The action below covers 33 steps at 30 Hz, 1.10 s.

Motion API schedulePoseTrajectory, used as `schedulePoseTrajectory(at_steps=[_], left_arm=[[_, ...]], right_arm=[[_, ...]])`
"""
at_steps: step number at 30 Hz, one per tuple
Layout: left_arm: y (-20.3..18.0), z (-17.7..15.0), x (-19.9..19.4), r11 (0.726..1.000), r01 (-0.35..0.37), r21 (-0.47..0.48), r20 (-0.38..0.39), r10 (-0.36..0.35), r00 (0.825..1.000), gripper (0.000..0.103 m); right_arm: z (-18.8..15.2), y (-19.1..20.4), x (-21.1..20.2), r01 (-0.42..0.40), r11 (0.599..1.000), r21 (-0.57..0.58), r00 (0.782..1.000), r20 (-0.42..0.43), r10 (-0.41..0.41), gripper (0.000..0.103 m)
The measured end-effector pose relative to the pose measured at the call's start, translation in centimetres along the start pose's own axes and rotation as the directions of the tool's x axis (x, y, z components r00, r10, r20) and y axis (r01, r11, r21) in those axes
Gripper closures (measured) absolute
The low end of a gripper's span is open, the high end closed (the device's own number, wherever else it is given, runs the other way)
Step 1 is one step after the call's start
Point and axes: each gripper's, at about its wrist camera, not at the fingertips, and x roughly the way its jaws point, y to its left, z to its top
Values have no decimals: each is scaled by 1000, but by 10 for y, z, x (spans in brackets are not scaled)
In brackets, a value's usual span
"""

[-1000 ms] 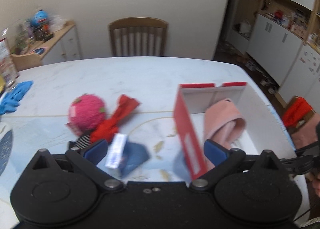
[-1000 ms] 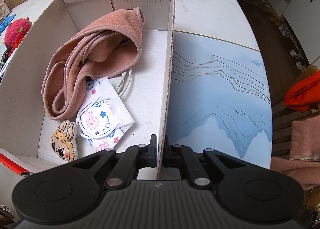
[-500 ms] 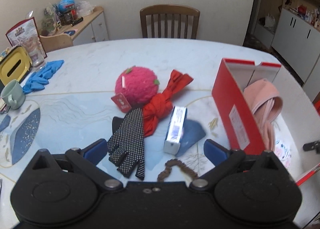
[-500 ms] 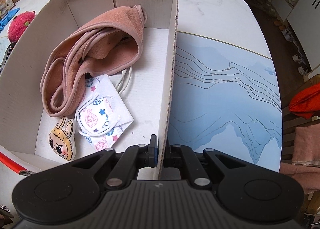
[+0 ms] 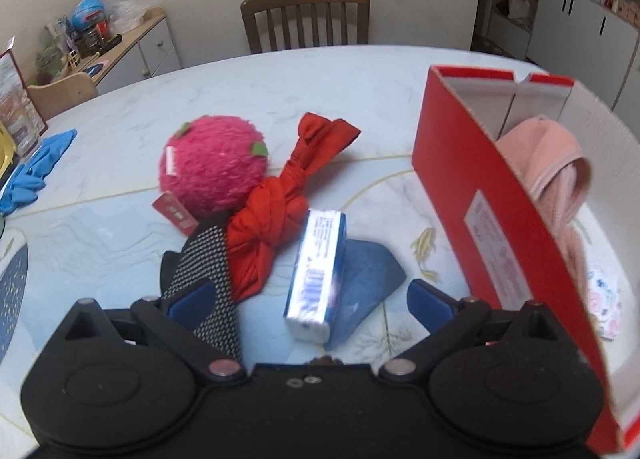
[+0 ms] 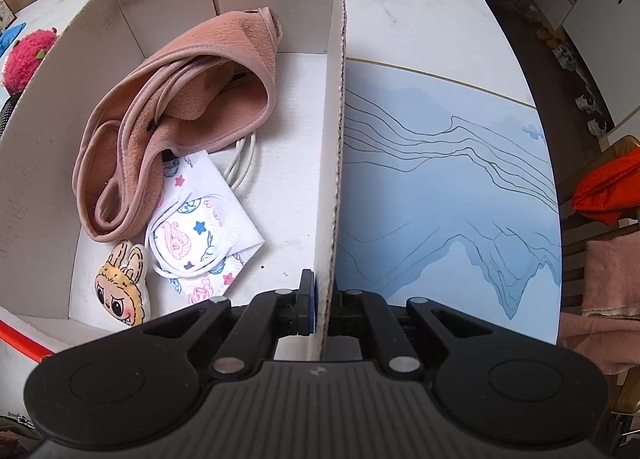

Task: Organize objects
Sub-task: 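Move the left gripper back to the blue-and-white medicine box, then grasp the blue-and-white medicine box with the left gripper, then carry the medicine box into the shoebox and open the left gripper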

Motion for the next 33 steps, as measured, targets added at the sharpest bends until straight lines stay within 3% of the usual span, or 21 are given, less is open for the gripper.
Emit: schedulePoseTrajectory(at_steps=[3,8,12,16,19,33], left_arm=[[-2,3,13,1000,-11,4,-16,11,1000,6],[-2,6,25,1000,-1,-12,-38,1,999,25],[-5,7,25,1000,15,3,-30,-15,999,34],[-8,8,26,1000,20,19,-28,-20,999,54],[-11,8,28,999,-2,39,-42,3,999,75],[-4,13,-6,1000,9,19,-51,-8,999,78]], right_arm=[[0,-1,0,0,1000,2,1000,-1,0,99],[-1,-2,1,-7,1000,8,1000,-4,7,99],[0,-4,3,-11,1000,10,1000,-6,11,99],[0,-5,4,-15,1000,9,1000,-8,15,99],[-1,-5,4,-15,1000,7,1000,-8,15,99],[0,-5,4,-19,1000,-12,1000,-4,19,99]])
